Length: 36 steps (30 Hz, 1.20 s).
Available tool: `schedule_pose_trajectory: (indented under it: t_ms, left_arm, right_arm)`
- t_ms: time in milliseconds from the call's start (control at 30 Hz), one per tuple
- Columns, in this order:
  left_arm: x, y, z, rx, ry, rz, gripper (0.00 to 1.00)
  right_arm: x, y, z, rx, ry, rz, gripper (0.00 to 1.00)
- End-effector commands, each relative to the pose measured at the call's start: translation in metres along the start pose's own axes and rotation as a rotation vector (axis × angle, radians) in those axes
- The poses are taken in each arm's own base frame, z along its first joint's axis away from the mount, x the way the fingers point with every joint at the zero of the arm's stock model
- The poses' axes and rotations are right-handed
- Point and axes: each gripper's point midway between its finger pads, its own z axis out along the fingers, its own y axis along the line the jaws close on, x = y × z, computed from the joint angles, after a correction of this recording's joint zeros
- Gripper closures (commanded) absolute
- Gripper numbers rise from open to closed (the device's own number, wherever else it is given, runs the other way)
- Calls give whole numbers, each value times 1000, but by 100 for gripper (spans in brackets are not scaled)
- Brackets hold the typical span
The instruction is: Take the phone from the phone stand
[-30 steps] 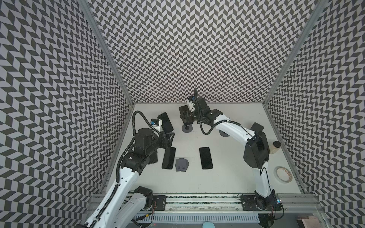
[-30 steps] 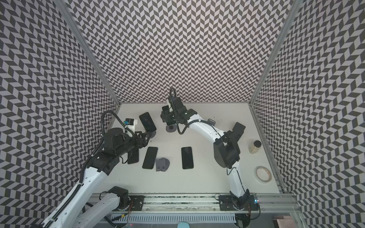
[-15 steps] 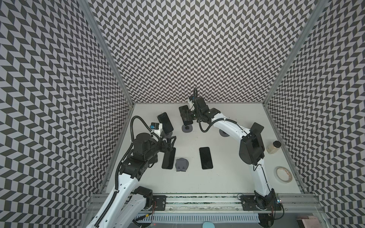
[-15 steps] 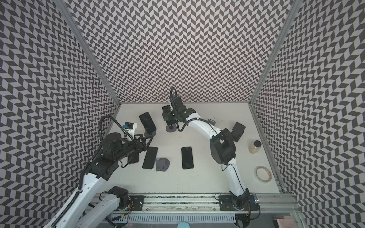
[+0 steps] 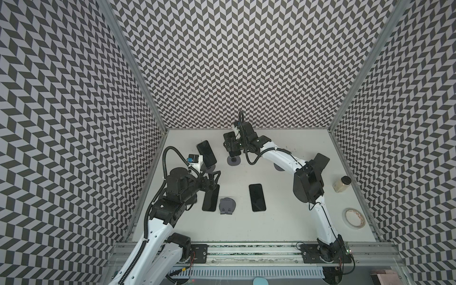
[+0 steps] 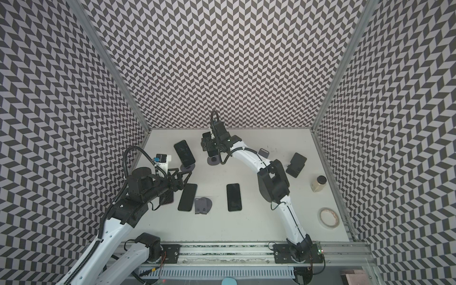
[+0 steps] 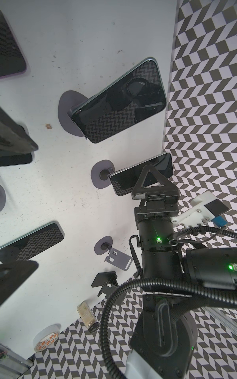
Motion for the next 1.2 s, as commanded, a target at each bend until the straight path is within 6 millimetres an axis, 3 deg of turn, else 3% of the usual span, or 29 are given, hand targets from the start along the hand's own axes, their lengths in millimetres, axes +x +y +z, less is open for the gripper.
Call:
schedule_pose_trajectory:
  t_ms: [0,367,667,1167]
  left_arm:
    - [-1,-5,1,29,-6,12,18]
    - [0,-16,1,95,-10,36,9]
    - [2,-16,0,95,-3,47,7]
    - [8,-14,-2,87,2,64,1]
  right_arm:
    - [-16,0,2,3,-59,-11,7]
    - [-21,-11,5,66,-90,3,3]
    - [-22,-21,12,112,-115,-13,4]
    - [-22,-15,22,68,-129,-38,6]
